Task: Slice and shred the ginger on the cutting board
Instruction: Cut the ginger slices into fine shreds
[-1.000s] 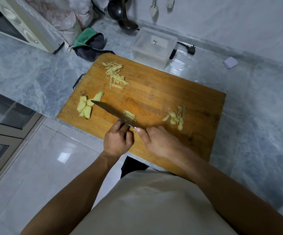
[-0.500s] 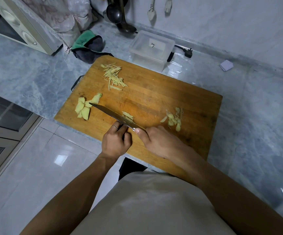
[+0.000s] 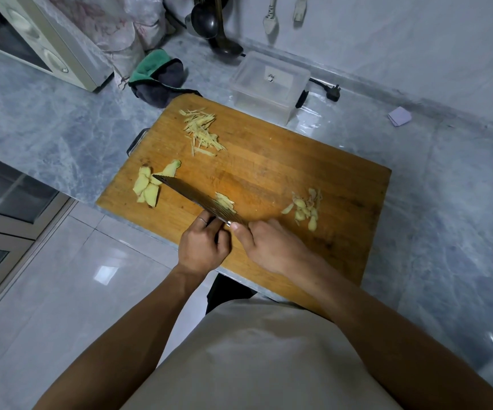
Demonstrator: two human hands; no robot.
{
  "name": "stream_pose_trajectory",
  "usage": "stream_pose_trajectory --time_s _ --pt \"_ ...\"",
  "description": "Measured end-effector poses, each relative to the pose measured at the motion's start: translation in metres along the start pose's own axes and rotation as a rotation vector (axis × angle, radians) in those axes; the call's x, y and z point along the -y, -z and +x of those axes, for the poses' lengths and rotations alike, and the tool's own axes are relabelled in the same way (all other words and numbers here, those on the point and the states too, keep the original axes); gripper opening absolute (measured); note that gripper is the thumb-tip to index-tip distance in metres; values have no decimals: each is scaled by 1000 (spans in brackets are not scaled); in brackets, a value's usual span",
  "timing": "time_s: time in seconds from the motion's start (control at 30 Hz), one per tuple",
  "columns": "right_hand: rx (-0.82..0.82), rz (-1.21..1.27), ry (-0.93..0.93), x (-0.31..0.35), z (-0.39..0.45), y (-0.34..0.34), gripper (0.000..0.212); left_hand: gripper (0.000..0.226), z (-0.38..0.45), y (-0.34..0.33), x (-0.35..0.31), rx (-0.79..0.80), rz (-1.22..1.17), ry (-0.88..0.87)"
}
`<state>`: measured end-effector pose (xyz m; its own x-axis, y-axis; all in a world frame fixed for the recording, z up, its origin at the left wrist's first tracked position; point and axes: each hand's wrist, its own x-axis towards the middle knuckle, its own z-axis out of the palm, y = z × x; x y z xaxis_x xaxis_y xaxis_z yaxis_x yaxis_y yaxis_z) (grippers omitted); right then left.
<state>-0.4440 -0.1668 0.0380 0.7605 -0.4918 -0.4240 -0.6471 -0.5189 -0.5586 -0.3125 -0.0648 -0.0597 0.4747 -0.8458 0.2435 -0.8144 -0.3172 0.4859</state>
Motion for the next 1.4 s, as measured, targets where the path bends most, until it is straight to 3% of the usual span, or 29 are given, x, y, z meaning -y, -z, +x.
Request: stream_pose_trajectory --time_s 0.43,0.77,1.4 --pt "-58 5 28 -14 -12 5 66 32 -1 -1 3 -8 -5 -1" --pt "-26 -10 20 -14 -7 -1 59 29 -1 -2 1 -16 0 1" --pt "-17 -20 26 -16 -9 8 65 35 -1 -4 4 -11 0 6"
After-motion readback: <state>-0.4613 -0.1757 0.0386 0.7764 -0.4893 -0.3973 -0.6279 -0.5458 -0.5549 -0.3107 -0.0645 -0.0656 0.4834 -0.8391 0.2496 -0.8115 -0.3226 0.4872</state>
